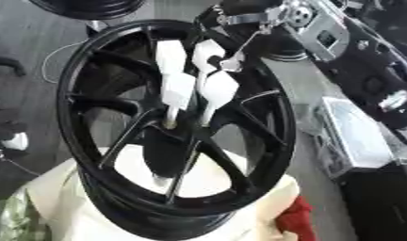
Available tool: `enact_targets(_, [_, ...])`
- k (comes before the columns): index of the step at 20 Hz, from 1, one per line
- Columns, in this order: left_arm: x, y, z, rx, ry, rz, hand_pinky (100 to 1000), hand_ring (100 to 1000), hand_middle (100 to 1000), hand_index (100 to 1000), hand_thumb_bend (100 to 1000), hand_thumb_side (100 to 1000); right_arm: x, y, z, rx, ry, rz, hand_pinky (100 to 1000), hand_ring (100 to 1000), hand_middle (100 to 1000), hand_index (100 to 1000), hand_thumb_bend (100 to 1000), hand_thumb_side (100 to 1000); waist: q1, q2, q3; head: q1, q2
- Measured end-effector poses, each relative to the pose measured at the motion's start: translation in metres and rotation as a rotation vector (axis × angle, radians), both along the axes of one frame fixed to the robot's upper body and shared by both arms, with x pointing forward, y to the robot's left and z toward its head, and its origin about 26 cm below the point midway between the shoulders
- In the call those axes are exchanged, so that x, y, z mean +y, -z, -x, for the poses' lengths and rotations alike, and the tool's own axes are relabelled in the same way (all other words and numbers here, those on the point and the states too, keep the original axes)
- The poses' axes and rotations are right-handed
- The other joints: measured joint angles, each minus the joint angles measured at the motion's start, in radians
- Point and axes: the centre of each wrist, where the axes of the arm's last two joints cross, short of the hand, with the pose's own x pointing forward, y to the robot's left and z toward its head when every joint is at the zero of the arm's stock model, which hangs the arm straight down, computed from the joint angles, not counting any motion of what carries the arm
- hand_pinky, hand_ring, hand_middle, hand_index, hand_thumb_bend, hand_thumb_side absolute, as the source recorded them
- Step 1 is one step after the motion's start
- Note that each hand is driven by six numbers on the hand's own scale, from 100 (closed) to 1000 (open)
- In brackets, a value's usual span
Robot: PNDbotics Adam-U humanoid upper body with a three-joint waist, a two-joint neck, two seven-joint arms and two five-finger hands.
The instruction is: Pull the pin out of the wheel hub.
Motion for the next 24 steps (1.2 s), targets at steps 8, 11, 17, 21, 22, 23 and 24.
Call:
enact_targets(8, [0.0008,0.0015,-0.0006,0.003,-0.006,-0.012,818,1000,972,795,140,882,-0.0043,0.0073,-0.0037,0.005,0.013,0.009,849,787,770,873,100,507,-0.007,0.000,0.000,-0.001,0.000])
enact_targets(11, [0.0010,0.0020,-0.0005,0.004,-0.007,-0.014,818,1000,970,794,139,886,-0.0039,0.0085,-0.0044,0.009,0.013,0.003,836,764,756,878,100,514,-0.010,0.000,0.000,-0.001,0.000])
enact_targets(17, [0.0006,0.0043,0.0004,0.005,-0.007,-0.025,818,1000,966,791,137,893,-0.0063,0.0062,-0.0045,0.013,0.018,-0.020,822,745,749,899,100,546,-0.011,0.000,-0.001,-0.001,0.000])
enact_targets(21, [0.0009,0.0043,0.0004,-0.001,-0.005,-0.035,818,1000,963,789,135,890,-0.0069,0.0041,-0.0040,0.019,0.017,-0.038,807,717,720,890,100,540,-0.011,0.000,-0.002,-0.002,0.000])
enact_targets(22, [0.0011,0.0043,0.0004,-0.002,-0.005,-0.038,818,1000,963,789,135,890,-0.0067,0.0034,-0.0037,0.019,0.015,-0.042,806,716,718,890,100,539,-0.011,0.000,-0.002,-0.003,0.000])
enact_targets(23, [0.0013,0.0042,0.0004,-0.004,-0.005,-0.040,818,1000,962,788,134,887,-0.0066,0.0032,-0.0036,0.020,0.015,-0.044,801,708,711,890,100,555,-0.011,0.000,-0.002,-0.004,0.000])
enact_targets(24, [0.0017,0.0041,0.0004,-0.005,-0.005,-0.042,818,1000,961,788,134,887,-0.0064,0.0030,-0.0035,0.021,0.015,-0.044,799,704,706,891,100,564,-0.011,0.000,-0.003,-0.004,0.000])
